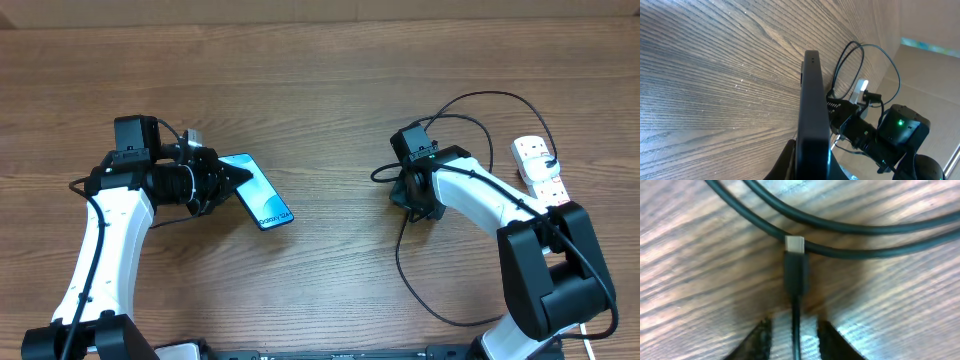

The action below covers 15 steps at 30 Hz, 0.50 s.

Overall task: Plug charger to phone and switch on socket
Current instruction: 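Lower the right gripper onto the black cable's USB-C plug and grasp it, then raise the phone upright with the left gripper, bring plug toward it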

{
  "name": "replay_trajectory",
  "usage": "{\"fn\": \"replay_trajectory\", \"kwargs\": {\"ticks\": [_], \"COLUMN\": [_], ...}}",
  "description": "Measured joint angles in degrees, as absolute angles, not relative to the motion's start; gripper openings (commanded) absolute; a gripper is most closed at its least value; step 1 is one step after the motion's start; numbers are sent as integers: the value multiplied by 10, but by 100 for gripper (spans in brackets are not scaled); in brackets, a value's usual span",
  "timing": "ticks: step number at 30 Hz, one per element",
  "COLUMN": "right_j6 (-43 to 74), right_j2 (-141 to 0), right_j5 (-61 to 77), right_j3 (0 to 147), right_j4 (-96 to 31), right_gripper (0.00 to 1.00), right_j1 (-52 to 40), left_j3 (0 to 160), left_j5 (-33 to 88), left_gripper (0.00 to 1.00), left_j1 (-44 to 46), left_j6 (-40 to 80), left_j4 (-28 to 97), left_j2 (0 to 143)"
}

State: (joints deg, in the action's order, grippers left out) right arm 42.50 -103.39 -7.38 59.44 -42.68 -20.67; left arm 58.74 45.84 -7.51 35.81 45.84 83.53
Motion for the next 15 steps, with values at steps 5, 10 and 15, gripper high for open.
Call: {"fn": "replay_trajectory", "kwargs": {"ticks": [5,10,15], "right_j6": [420,391,329], "right_j2": [-1033,-1032,-1030], "right_j5": [-67,-52,18], "right_j3": [589,587,602], "right_j4": [-401,-387,-418], "right_gripper": [4,4,4], "right_j1": [-207,-207,-206], "left_j3": [587,587,587], "left_j5": [458,464,515], "left_gripper": [4,4,4], "left_j1": [-75,-75,-75], "left_j6": [358,356,326], "left_j4": [460,463,415], "left_j2": [835,835,835]}}
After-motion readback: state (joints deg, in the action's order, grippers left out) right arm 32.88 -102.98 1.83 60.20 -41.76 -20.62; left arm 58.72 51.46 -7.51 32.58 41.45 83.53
